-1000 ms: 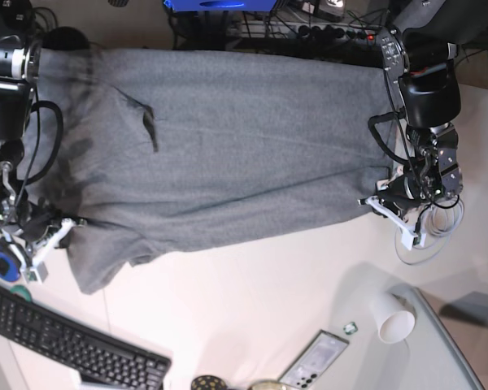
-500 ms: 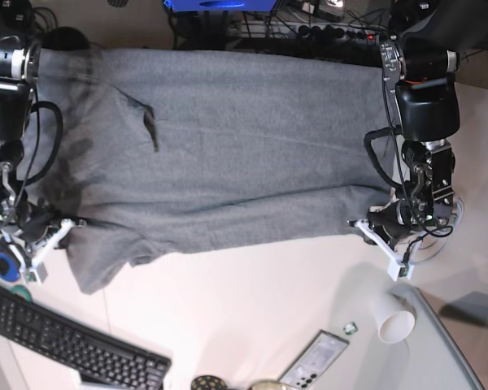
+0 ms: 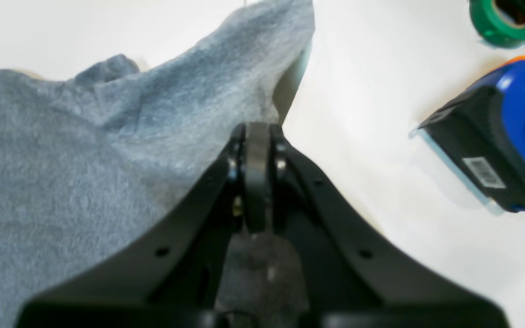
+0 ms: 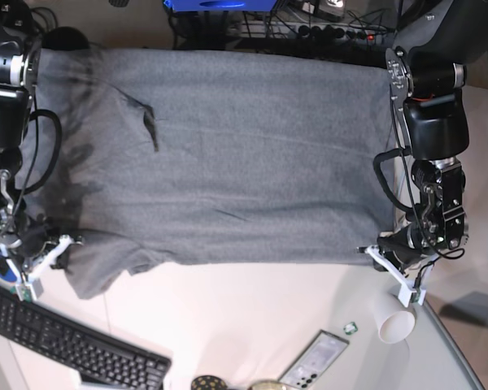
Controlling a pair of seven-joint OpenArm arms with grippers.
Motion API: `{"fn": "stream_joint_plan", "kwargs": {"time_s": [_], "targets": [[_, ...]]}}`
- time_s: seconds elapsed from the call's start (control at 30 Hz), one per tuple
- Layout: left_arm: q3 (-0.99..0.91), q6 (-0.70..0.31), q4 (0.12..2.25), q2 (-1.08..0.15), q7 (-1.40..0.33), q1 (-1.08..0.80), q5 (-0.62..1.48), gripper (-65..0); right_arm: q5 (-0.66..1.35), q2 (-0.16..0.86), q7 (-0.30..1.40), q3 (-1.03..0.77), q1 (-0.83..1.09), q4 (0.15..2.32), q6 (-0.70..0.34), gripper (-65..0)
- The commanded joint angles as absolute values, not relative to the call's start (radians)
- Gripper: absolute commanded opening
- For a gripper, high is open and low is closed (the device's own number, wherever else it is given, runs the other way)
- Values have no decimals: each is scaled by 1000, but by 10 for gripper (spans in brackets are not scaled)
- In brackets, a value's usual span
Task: Layout the t-shirt on the table in an organized manner, then fold the t-shirt properly
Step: 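Lift the hem side with both grippers and fold it toward the collar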
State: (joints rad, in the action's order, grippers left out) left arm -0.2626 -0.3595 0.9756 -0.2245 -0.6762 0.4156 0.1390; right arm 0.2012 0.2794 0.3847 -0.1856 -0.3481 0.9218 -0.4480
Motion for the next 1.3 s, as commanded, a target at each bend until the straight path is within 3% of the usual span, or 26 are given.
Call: {"fn": "stream_joint_plan", "kwargs": {"time_s": [0.0,0.4,0.9,1.27], "targets": [[-265,-357,998,-239,-654,458,148,-650,208,295,351,-188,-374,941,-446,-650],[-265,-358,998,-266,-654,479,151,-650,208,302,251,-188,-369,934,-450,-650],[-265,-361,1003,-266,-653,414,156,-650,208,318,254,-186,-337,934,-450,-650],[-265,-363,1257,-263,-679,255,157,-650,208,320,259,-186,-268,941,-452,-650]]}}
